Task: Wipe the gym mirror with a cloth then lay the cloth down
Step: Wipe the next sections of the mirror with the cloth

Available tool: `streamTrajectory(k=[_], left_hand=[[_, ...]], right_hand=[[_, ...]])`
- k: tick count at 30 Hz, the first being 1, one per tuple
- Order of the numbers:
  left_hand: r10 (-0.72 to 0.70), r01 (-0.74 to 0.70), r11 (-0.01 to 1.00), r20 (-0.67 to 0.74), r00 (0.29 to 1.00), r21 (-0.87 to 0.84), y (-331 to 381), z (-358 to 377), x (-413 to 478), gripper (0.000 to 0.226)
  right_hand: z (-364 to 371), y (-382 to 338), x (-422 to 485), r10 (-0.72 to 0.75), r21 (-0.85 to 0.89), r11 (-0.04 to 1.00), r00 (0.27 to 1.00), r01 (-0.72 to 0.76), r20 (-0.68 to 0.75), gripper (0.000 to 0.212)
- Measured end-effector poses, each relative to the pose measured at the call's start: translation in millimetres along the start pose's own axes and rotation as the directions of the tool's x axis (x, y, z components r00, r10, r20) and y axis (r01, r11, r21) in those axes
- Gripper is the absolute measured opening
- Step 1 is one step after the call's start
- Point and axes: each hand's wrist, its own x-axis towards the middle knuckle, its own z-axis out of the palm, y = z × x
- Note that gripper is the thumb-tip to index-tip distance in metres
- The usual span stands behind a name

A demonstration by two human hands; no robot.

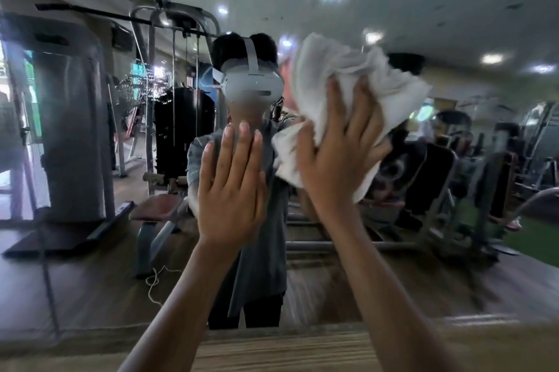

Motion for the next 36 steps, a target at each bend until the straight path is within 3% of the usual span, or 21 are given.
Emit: streamTrajectory(k=[2,5,8,10,12,14,16,19,22,25,27,29,31,32,34,36], left_hand=[[0.022,-0.022,1.0,0.028,0.999,-0.008,-4,-1,-23,0.054],[0.056,-0.058,0.998,0.07,0.996,0.021,-10,-5,-61,0.053],[0.024,-0.025,0.999,0.042,0.999,0.035,-7,-5,-65,0.052],[0.024,-0.026,0.999,0.038,0.999,0.042,-4,-3,-63,0.052],[0.027,-0.029,0.998,0.042,0.999,0.048,-5,-2,-65,0.052],[0.026,-0.028,0.999,0.037,0.999,0.04,-7,-3,-68,0.052],[0.031,-0.032,0.999,0.036,0.999,0.026,-7,-3,-65,0.052],[0.037,-0.036,0.999,0.029,0.999,-0.017,-9,-4,-66,0.054],[0.025,-0.021,0.999,0.076,0.997,-0.05,-13,-8,-93,0.056],[0.03,-0.027,0.998,0.063,0.998,-0.06,-13,-11,-111,0.049],[0.013,-0.011,0.999,0.039,0.999,-0.052,-11,-8,-114,0.051],[0.015,-0.015,1.0,0.015,1.0,0.001,-8,-5,-114,0.054],[0.021,-0.021,1.0,0.011,1.0,0.012,-8,-4,-116,0.055],[0.026,-0.026,1.0,0.013,1.0,0.006,-10,-5,-117,0.055],[0.043,-0.044,0.999,0.025,0.999,0.008,-14,-5,-119,0.054],[0.062,-0.063,0.998,0.032,0.998,0.01,-15,-4,-119,0.053]], right_hand=[[-5,-1,-48,-0.162,0.03,0.987,0.983,0.16,0.085,0.058],[-16,37,-124,-0.425,0.023,0.903,0.882,0.43,0.202,0.051],[-29,99,-150,-0.463,-0.002,0.879,0.853,0.477,0.239,0.042],[-27,114,-131,-0.345,-0.039,0.932,0.916,0.36,0.204,0.042],[-18,89,-101,-0.057,-0.041,0.997,0.993,0.062,0.107,0.049],[-9,44,-85,0.17,0.018,0.985,0.985,-0.17,0.014,0.055],[-5,12,-91,0.179,0.057,0.982,0.984,-0.18,0.023,0.058],[-6,7,-149,-0.066,0.064,0.996,0.989,0.058,0.131,0.053],[-20,50,-220,-0.401,0.077,0.915,0.873,0.395,0.277,0.043],[-34,127,-233,-0.547,0.082,0.829,0.771,0.553,0.326,0.037],[-38,155,-213,-0.47,0.005,0.872,0.834,0.49,0.289,0.038],[-29,137,-188,-0.156,-0.078,0.982,0.97,0.173,0.187,0.046],[-17,84,-179,0.169,-0.025,0.986,0.983,-0.168,0.072,0.051],[-14,56,-184,0.25,0.016,0.968,0.966,-0.251,0.06,0.052],[-11,17,-210,0.221,0.099,0.968,0.969,-0.232,0.11,0.051],[-15,13,-249,-0.053,0.127,0.992,0.975,0.026,0.216,0.046]])
